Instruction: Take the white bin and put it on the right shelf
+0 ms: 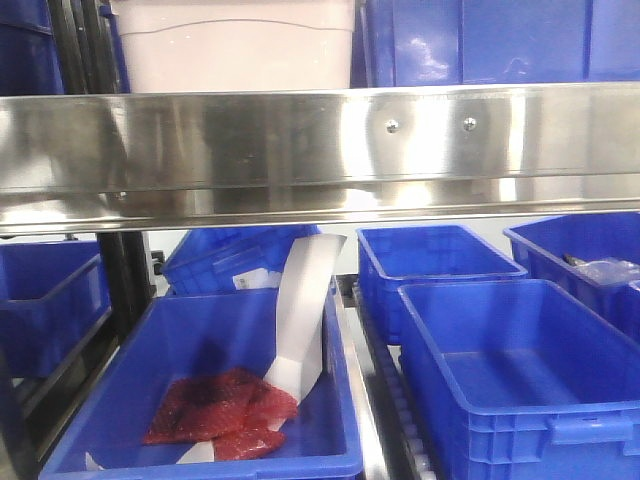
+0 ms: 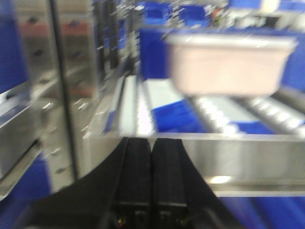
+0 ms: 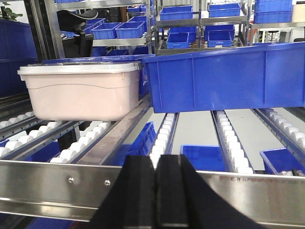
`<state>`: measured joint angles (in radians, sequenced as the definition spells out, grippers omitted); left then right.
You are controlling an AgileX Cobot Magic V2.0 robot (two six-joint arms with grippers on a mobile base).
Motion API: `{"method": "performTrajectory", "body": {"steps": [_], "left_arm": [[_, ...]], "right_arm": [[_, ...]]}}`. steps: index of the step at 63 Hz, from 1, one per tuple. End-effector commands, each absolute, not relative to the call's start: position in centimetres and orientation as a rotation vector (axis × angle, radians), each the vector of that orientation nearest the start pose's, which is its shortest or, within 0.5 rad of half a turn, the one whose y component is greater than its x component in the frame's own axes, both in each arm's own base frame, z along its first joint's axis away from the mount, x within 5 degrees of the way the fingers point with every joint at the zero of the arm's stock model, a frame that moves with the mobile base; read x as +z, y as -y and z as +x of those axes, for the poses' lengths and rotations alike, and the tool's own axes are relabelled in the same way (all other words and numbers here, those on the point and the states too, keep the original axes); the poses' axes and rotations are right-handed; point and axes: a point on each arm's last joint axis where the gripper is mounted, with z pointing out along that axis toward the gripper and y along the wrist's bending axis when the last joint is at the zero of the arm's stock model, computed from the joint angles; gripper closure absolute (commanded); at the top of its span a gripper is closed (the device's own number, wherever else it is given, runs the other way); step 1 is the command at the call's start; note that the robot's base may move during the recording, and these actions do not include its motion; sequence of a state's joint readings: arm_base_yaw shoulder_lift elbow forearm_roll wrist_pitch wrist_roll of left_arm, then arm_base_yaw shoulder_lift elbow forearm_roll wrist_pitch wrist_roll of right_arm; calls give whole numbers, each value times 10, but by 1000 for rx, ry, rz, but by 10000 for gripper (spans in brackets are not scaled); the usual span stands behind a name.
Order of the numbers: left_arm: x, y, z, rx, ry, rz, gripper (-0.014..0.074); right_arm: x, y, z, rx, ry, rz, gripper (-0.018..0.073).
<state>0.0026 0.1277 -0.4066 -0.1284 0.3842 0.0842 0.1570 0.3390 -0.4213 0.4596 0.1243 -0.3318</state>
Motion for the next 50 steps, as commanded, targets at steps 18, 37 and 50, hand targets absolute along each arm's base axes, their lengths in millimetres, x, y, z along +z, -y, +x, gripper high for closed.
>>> {"method": "performTrajectory", "body": {"steps": [18, 37, 50], "left_arm": [[239, 1, 47, -31, -1475, -10, 713], [202, 0, 56, -24, -1466, -22, 713], [203, 0, 56, -24, -1455, -22, 714]], "right_arm": [[338, -14, 77, 252, -1422, -32, 483], [338, -14, 77, 252, -1423, -32, 483], [338, -14, 77, 252, -1423, -32, 483]]}}
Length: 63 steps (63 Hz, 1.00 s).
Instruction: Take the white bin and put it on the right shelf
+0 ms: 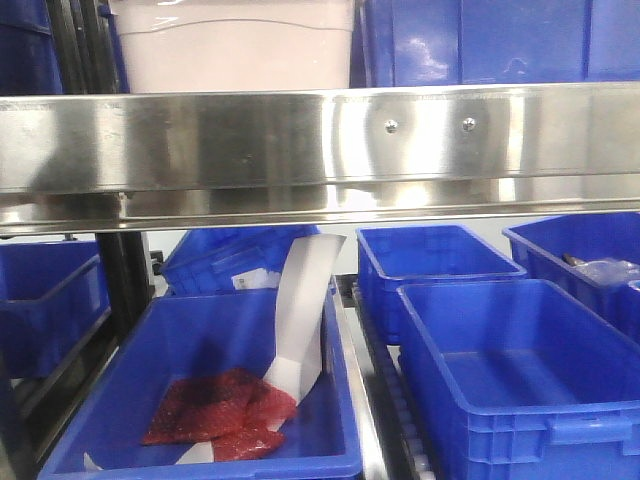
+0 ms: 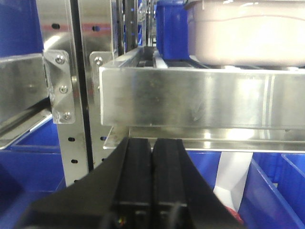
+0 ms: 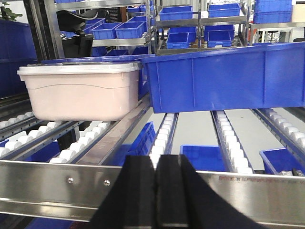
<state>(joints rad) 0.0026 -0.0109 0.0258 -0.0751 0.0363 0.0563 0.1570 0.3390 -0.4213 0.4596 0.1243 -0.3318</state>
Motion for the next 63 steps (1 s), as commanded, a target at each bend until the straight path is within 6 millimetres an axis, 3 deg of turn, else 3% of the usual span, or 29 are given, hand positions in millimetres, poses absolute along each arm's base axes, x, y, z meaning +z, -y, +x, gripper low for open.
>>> {"method": "performTrajectory", "body": {"steps": [1, 47, 63], "left_arm": [[203, 0, 56, -24, -1455, -22, 713], [203, 0, 56, -24, -1455, -22, 713], [203, 0, 56, -24, -1455, -22, 713]], "right_arm": [[338, -14, 77, 252, -1423, -32, 483], [338, -14, 77, 252, -1423, -32, 483], [321, -14, 81, 176, -1469, -87, 483]]}}
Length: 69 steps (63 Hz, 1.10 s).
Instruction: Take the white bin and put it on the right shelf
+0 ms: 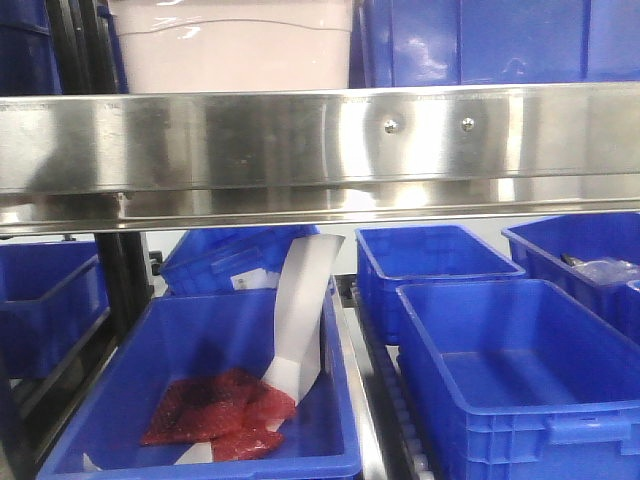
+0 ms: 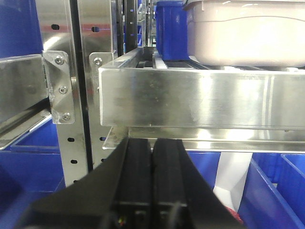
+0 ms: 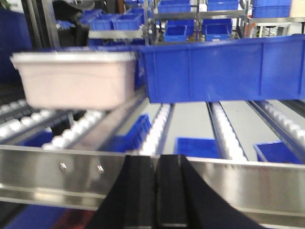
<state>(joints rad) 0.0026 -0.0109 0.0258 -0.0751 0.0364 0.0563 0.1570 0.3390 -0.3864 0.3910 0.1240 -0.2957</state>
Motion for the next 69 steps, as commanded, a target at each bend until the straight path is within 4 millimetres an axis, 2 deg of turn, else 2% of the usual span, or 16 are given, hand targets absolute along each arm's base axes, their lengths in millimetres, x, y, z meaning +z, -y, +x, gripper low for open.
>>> {"method": "performTrajectory", "body": {"steps": [1, 15, 30, 43, 69], "left_arm": [[203, 0, 56, -24, -1455, -22, 713], [203, 0, 56, -24, -1455, -22, 714], [203, 0, 56, -24, -1455, -22, 713], [203, 0, 56, -24, -1455, -22, 714], [203, 0, 56, -24, -1457, -22, 713]], "right_arm": [[318, -14, 81, 168, -1475, -91, 483], [287, -7, 74, 125, -1511, -26, 483], [236, 0, 60, 52, -1520, 58, 483], [205, 3, 56, 25, -1504, 115, 483], [202, 3, 56, 28, -1528, 117, 483]]}}
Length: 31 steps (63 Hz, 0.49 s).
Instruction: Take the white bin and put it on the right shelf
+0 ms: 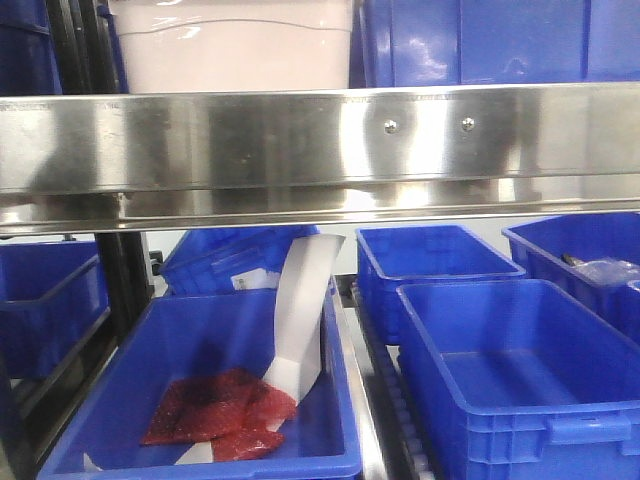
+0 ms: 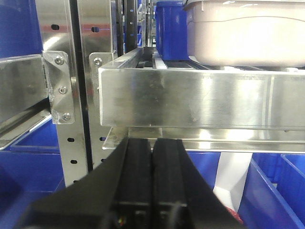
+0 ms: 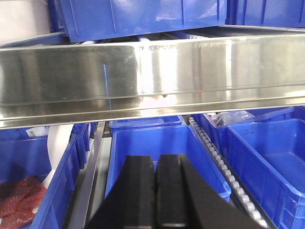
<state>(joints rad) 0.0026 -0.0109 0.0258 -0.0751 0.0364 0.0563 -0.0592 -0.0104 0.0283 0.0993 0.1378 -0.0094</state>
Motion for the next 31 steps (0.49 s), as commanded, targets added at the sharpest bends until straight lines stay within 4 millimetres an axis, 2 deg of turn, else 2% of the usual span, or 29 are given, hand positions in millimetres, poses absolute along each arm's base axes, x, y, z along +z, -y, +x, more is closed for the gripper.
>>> {"method": "performTrajectory", "body": {"steps": [1, 31], "left_arm": [[203, 0, 56, -24, -1457, -22, 713], [203, 0, 56, -24, -1457, -22, 713]], "right_arm": [[202, 3, 56, 28, -1528, 117, 483], [202, 3, 56, 28, -1528, 117, 483]]}}
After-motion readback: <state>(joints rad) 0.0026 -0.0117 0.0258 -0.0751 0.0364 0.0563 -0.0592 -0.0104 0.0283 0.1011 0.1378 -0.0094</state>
